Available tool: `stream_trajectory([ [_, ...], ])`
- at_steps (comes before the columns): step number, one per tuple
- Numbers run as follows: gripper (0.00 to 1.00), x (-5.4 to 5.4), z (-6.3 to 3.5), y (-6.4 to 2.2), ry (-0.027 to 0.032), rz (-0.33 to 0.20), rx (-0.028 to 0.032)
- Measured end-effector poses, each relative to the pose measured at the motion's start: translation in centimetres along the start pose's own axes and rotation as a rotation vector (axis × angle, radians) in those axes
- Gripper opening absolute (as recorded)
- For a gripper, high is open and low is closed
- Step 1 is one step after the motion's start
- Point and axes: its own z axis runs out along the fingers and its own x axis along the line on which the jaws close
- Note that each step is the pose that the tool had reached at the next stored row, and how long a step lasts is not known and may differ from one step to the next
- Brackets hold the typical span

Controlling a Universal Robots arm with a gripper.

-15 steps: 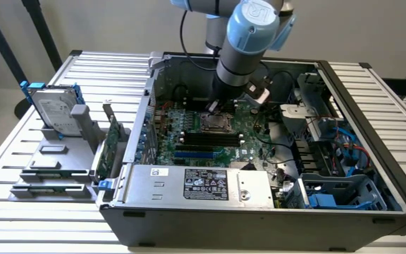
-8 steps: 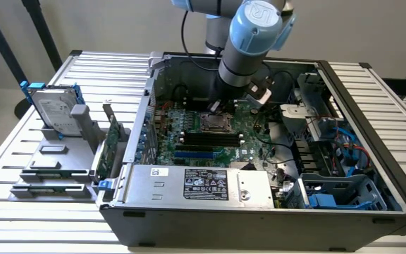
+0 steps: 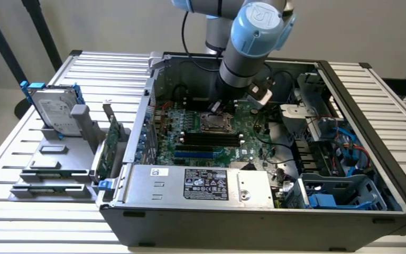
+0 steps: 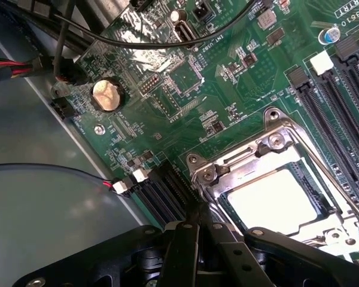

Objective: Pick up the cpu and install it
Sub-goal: 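Install the first cpu locking lever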

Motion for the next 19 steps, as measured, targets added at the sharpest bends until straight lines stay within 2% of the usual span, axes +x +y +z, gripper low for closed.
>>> stream_trajectory([
  [6,0.11,-0.03,0.03,0.10,0.0104,-0.001,0.0078],
  [16,0.11,0.00,-0.37,0.05,0.0102,0.000,0.0117],
  [19,0.11,-0.17,-0.43,-0.13,0.0124,0.000,0.0144],
])
